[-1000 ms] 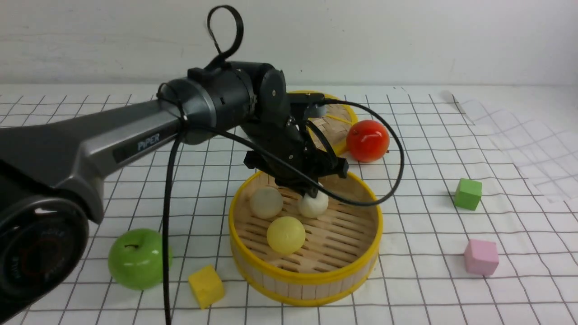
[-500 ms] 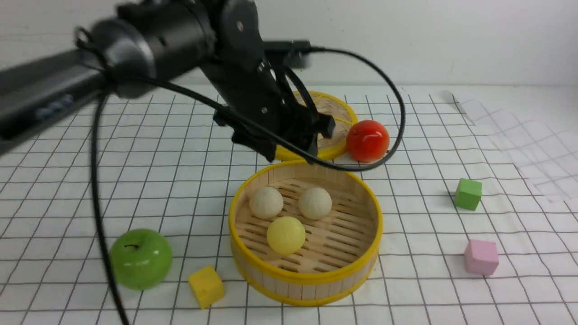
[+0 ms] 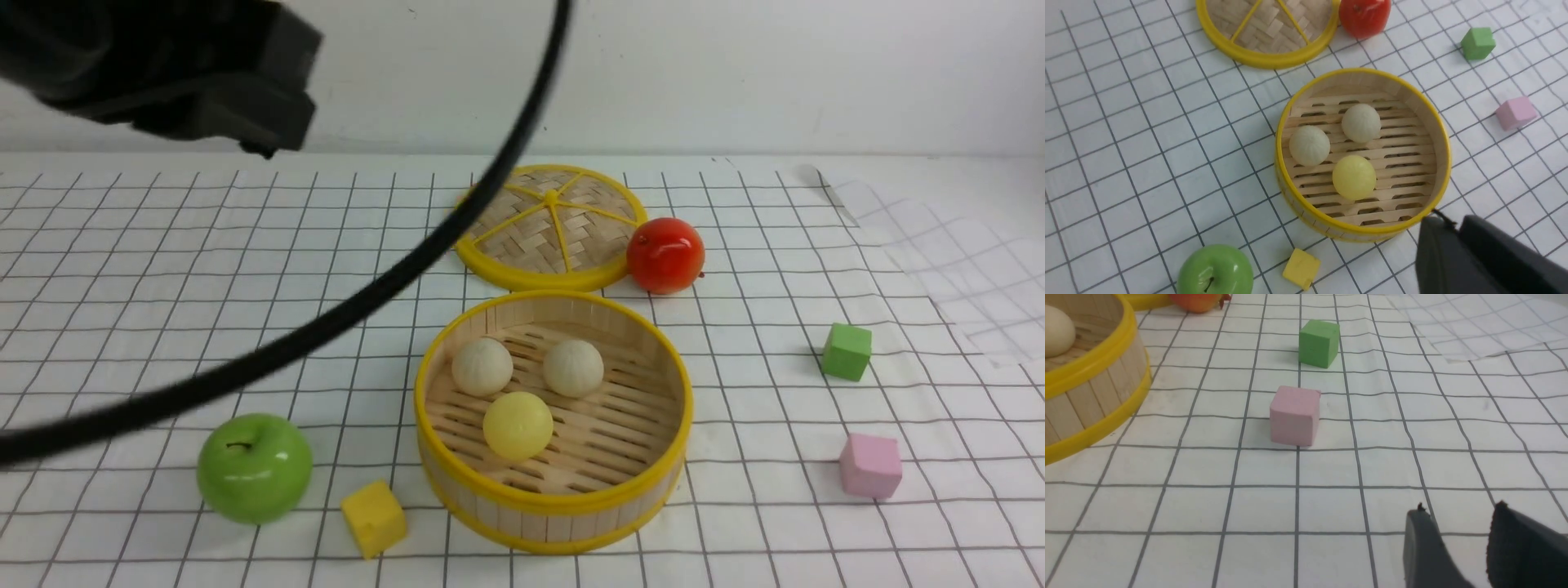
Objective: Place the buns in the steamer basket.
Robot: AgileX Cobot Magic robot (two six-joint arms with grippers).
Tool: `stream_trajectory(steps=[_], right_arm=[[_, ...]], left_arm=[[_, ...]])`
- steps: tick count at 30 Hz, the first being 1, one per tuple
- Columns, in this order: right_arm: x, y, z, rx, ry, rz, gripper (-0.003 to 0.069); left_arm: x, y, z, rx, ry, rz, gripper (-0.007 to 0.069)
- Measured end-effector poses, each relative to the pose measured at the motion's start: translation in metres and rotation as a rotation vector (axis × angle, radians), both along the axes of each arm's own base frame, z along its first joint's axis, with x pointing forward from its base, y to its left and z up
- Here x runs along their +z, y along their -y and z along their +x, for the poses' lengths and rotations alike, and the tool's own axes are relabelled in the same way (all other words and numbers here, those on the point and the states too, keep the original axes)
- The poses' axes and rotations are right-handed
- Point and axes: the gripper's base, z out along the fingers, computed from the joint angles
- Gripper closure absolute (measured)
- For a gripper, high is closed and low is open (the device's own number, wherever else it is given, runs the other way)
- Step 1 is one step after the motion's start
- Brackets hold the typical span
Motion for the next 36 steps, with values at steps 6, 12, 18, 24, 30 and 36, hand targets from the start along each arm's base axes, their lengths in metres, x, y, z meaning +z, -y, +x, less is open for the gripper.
stream_trajectory(steps=[6,12,18,24,30,36], right_arm=[[0.0,0.0,0.0,0.0,0.0,0.0,0.0419],[0.0,0.0,0.0,0.0,0.0,0.0,0.0419],[0.0,0.0,0.0,0.0,0.0,0.0,0.0419],[0.0,0.0,0.0,0.0,0.0,0.0,0.0419],[0.0,0.0,0.0,0.0,0.0,0.0,0.0419],[0.0,0.0,0.0,0.0,0.0,0.0,0.0419]], left_arm=[[-0.019,-0.017,-0.032,0.024,-0.006,-0.069,0.0638],[-0.05,-0.021,-0.044,0.119,-0.191,-0.134,0.0638],[-0.056,-0.018,-0.039,0.137,-0.232,-0.132,0.0638],[-0.058,-0.02,-0.034,0.16,-0.205,-0.093,0.0638],[-0.05,-0.037,-0.039,0.233,-0.029,-0.088,0.0638],[-0.053,-0.079,-0.089,0.293,0.205,-0.135,0.0638]])
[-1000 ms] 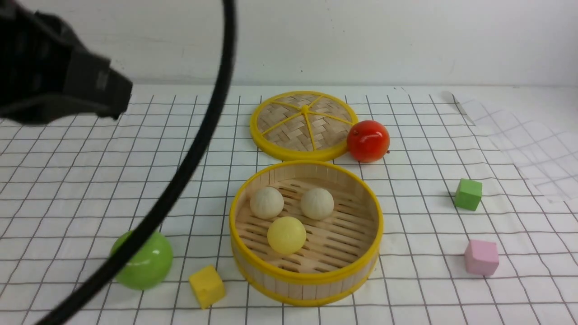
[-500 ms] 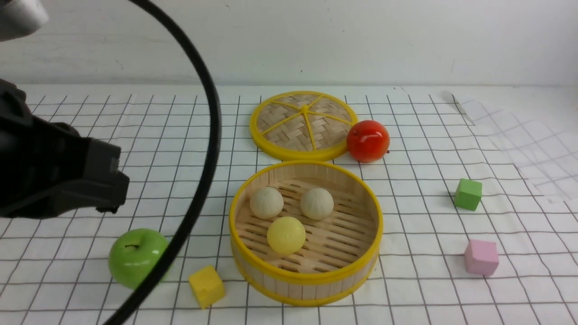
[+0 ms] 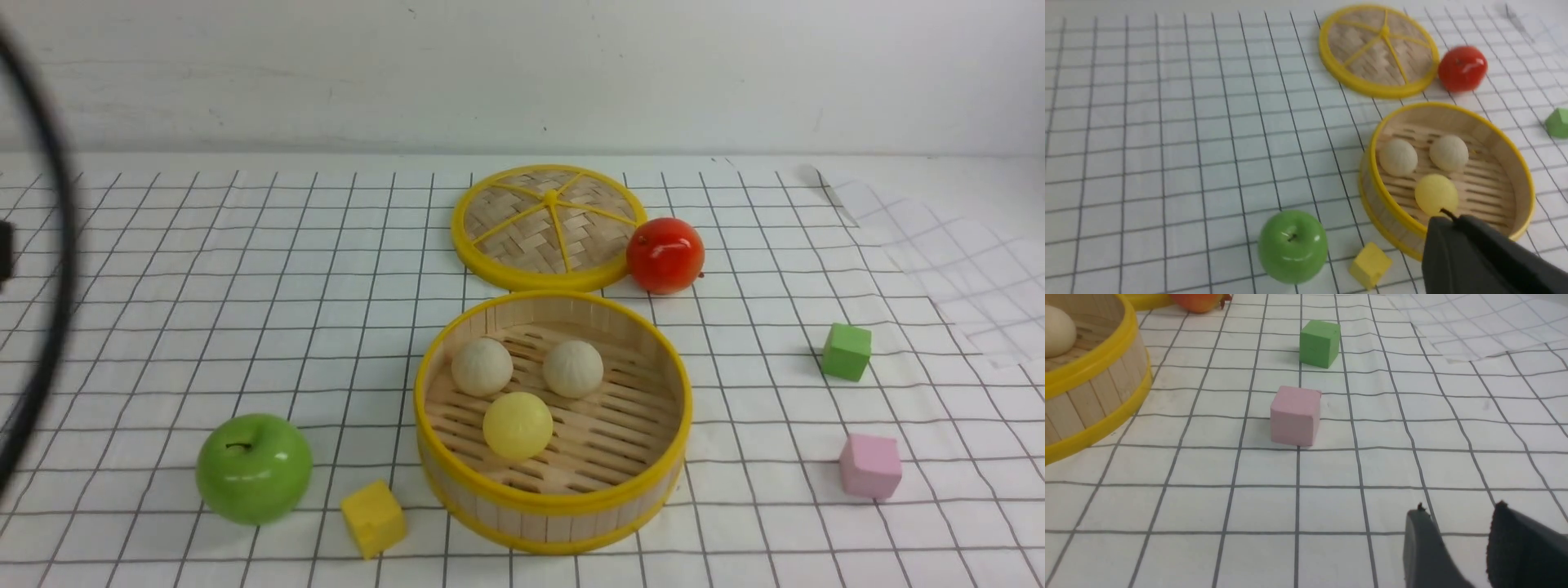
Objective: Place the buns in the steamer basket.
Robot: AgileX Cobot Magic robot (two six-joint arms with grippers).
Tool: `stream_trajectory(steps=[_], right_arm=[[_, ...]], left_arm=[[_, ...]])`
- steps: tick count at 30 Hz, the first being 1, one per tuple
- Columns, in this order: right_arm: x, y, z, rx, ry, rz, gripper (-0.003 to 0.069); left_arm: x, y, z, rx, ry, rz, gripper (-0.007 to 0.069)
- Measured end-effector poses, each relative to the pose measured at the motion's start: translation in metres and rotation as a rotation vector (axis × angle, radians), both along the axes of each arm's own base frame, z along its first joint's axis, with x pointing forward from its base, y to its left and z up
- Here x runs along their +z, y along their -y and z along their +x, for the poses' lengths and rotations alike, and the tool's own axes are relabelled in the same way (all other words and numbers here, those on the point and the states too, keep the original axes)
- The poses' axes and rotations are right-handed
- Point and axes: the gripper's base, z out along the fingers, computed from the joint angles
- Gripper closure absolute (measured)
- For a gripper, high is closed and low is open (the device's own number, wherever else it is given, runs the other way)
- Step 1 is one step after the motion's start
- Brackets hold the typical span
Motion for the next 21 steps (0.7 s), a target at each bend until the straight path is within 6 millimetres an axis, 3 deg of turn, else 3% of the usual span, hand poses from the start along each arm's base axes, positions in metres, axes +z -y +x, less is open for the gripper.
stream_trajectory(steps=[5,8,10,13,14,16,18,21], right_arm=[[0.0,0.0,0.0,0.0,0.0,0.0,0.0419],[0.0,0.0,0.0,0.0,0.0,0.0,0.0419],[0.0,0.0,0.0,0.0,0.0,0.0,0.0419],[0.0,0.0,0.0,0.0,0.0,0.0,0.0419],[0.0,0.0,0.0,0.0,0.0,0.0,0.0419],[0.0,0.0,0.0,0.0,0.0,0.0,0.0419],[0.0,0.0,0.0,0.0,0.0,0.0,0.0419],[0.0,0.0,0.0,0.0,0.0,0.0,0.0419]], left_arm=[[-0.032,-0.022,-0.031,0.058,0.147,-0.057,0.0638],[-0.059,-0.027,-0.044,0.089,0.271,-0.105,0.0638],[-0.09,-0.028,-0.051,0.104,0.338,-0.144,0.0638],[-0.128,-0.027,-0.053,0.121,0.377,-0.193,0.0638],[-0.13,-0.027,-0.052,0.12,0.371,-0.194,0.0638],[-0.166,-0.027,-0.05,0.159,0.356,-0.222,0.0638],[-0.178,-0.027,-0.048,0.18,0.341,-0.23,0.0638],[-0.222,-0.028,-0.041,0.254,0.223,-0.227,0.0638]])
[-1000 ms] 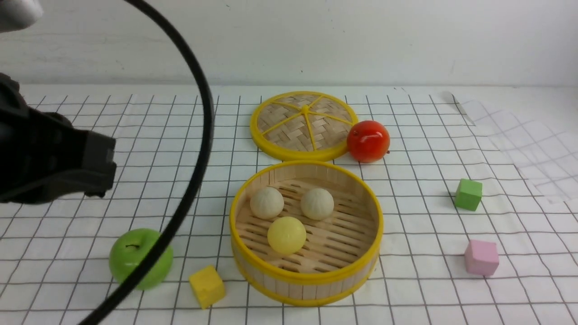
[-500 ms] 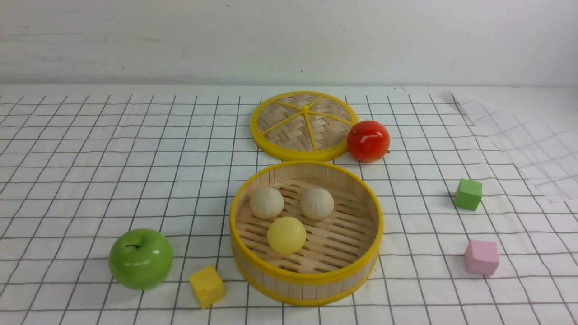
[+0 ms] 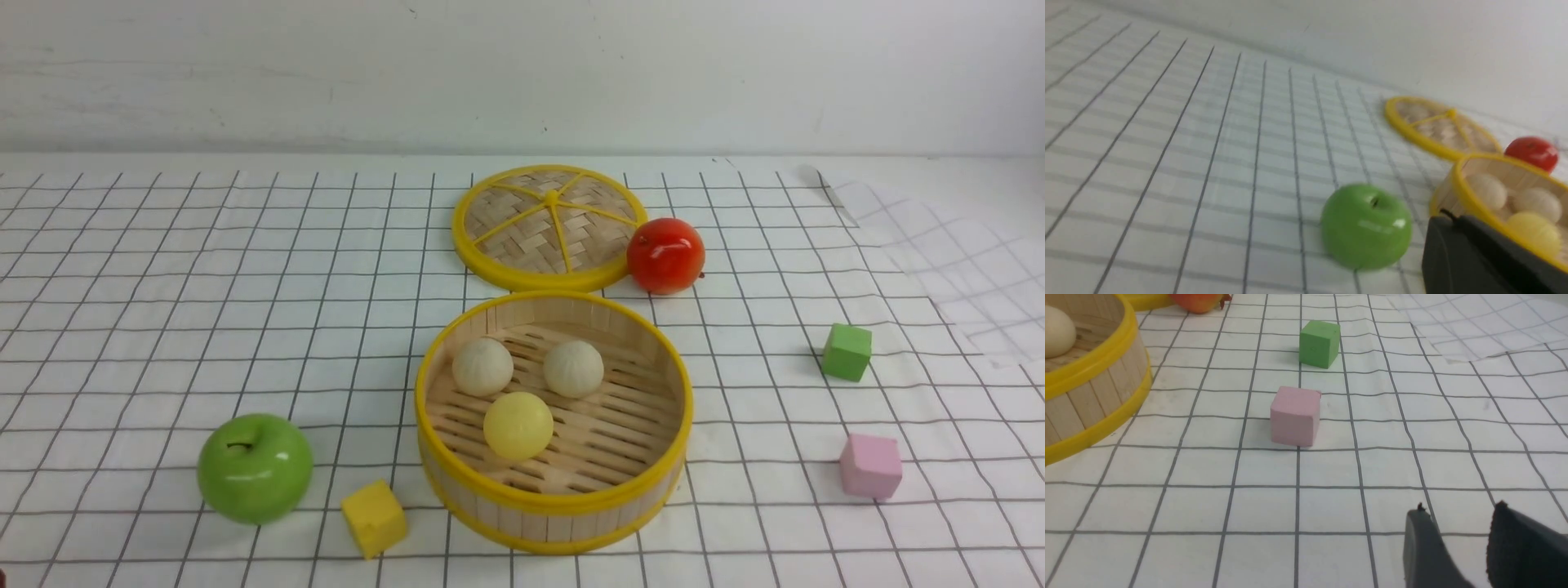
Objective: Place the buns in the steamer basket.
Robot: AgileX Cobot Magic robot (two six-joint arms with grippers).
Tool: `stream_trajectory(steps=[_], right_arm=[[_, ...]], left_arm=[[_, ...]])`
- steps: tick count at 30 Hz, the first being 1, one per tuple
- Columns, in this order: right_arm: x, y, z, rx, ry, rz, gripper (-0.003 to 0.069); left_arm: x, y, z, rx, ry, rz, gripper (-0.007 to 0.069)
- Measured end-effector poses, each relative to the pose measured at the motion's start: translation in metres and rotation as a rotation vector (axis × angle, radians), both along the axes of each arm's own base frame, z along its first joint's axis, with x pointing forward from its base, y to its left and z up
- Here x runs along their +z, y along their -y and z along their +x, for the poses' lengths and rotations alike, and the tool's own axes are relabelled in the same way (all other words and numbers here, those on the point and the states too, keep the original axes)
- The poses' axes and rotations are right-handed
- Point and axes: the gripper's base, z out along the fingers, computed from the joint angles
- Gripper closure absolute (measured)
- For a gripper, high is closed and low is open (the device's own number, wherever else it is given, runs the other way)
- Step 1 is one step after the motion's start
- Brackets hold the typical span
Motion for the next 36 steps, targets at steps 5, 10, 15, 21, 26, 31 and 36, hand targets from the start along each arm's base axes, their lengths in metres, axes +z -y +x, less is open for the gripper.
stream_trajectory(steps=[5,10,15,21,26,31,36], right_arm=[[0.0,0.0,0.0,0.0,0.0,0.0,0.0419],[0.0,0.0,0.0,0.0,0.0,0.0,0.0419],[0.0,0.0,0.0,0.0,0.0,0.0,0.0419],[0.0,0.0,0.0,0.0,0.0,0.0,0.0419],[0.0,0.0,0.0,0.0,0.0,0.0,0.0419],[0.0,0.0,0.0,0.0,0.0,0.0,0.0419],[0.0,0.0,0.0,0.0,0.0,0.0,0.0419]], left_arm=[[-0.028,-0.003,0.0,0.053,-0.153,-0.008,0.0638],[-0.03,-0.003,-0.001,0.055,-0.173,-0.01,0.0637],[-0.03,-0.003,-0.001,0.055,-0.173,-0.012,0.0635],[-0.03,-0.003,-0.001,0.055,-0.174,-0.015,0.0629],[-0.03,-0.003,-0.001,0.055,-0.174,-0.015,0.0624],[-0.03,-0.003,-0.001,0.055,-0.175,-0.015,0.062],[-0.03,-0.003,-0.001,0.055,-0.174,-0.015,0.0617]])
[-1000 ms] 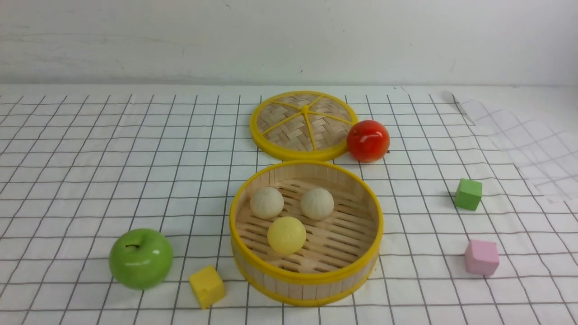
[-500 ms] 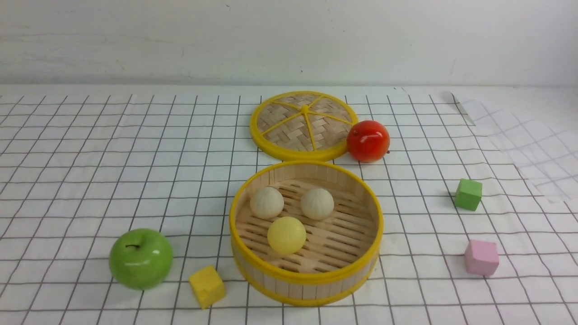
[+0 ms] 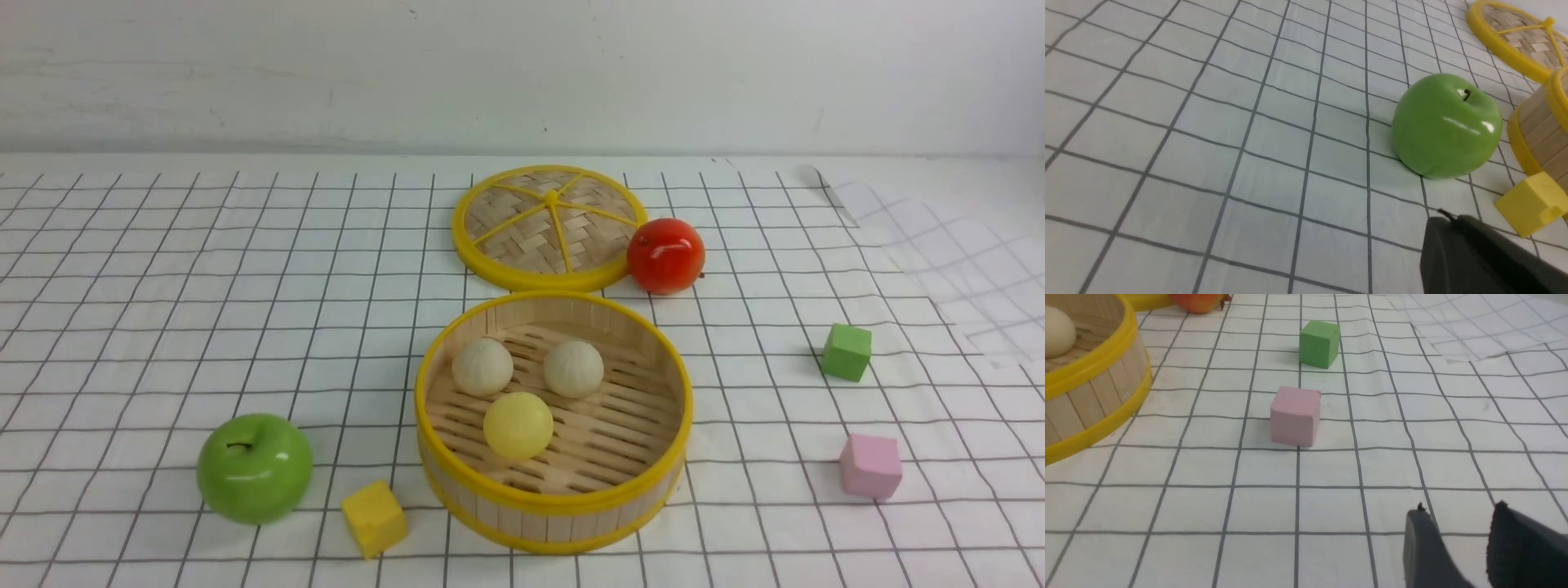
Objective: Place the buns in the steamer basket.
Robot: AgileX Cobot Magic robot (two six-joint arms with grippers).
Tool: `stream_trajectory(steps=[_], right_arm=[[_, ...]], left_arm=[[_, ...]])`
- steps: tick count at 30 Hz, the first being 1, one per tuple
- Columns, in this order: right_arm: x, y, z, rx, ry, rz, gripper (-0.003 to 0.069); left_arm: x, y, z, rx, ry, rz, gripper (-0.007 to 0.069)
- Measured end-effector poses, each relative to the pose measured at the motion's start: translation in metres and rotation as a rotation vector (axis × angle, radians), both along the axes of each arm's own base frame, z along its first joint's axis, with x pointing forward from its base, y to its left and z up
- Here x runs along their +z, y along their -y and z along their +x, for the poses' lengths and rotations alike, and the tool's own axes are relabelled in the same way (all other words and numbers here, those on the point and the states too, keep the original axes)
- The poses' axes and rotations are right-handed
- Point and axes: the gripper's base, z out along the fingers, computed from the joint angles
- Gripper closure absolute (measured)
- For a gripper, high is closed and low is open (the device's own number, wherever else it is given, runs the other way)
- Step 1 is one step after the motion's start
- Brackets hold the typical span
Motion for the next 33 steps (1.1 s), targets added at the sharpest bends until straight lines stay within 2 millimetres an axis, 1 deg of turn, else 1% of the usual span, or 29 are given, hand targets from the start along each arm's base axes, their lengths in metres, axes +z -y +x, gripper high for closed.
stream_trajectory(steps=[33], right_arm=[[0.0,0.0,0.0,0.0,0.0,0.0,0.0419]], left_arm=[[-0.0001,0.0,0.0,0.0,-0.001,0.0,0.0599]])
